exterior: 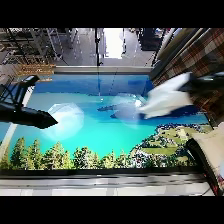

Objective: Fold the clothes and pants, and hang the long-sleeved shirts on hangers.

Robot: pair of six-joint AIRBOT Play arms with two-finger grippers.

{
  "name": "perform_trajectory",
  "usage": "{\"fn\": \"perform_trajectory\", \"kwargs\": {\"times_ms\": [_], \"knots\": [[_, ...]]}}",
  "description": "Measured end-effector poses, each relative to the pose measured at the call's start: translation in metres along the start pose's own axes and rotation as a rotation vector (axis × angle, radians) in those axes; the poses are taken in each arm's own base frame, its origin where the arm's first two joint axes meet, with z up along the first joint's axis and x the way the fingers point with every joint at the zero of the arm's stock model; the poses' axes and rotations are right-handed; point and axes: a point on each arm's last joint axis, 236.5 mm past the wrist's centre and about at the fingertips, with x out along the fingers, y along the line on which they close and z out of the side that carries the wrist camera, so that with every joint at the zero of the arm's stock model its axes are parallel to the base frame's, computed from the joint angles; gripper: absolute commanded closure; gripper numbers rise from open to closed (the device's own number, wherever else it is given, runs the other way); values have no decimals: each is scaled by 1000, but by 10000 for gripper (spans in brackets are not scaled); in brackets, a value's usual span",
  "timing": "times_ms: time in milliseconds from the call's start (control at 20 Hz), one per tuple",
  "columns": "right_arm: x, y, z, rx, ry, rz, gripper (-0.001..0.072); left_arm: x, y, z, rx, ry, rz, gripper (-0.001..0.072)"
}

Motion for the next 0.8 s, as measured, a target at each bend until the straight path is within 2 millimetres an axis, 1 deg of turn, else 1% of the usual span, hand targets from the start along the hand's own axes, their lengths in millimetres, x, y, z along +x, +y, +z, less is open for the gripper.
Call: {"fn": "perform_trajectory", "kwargs": {"times_ms": [50, 100, 150, 200, 250, 300, 350, 450, 550, 650, 700, 750, 800], "knots": [[-30, -29, 1, 65, -44, -49, 699, -5, -3, 0, 9, -11, 5, 702], [-61, -62, -3, 141, -83, -106, 700, -9, -4, 0, 13, -19, 9, 702], [-87, -91, -10, 214, -120, -158, 700, -11, -5, -1, 17, -24, 11, 702], [-113, -121, -22, 298, -154, -212, 700, -12, -6, -1, 18, -26, 11, 702], [-132, -148, -38, 374, -174, -259, 700, -12, -6, -1, 18, -27, 12, 703], [-149, -176, -58, 456, -185, -307, 700, -12, -6, -1, 17, -27, 12, 703], [-160, -200, -80, 532, -182, -348, 700, -12, -5, -1, 17, -26, 12, 703], [-175, -247, -133, 694, -148, -446, 700, -10, -2, 1, 13, -28, 18, 703], [-183, -288, -190, 843, -99, -550, 699, -8, 0, 5, 10, -38, 22, 703], [-179, -318, -235, 932, -52, -608, 696, -6, 4, 10, 6, -53, 31, 703], [-174, -330, -251, 957, -36, -625, 694, -5, 6, 12, 5, -61, 33, 703], [-169, -341, -266, 974, -25, -645, 588, -4, 7, 14, 4, -69, 36, 703], [-165, -352, -278, 985, -16, -671, 342, -4, 8, 16, 3, -75, 38, 703]]}}
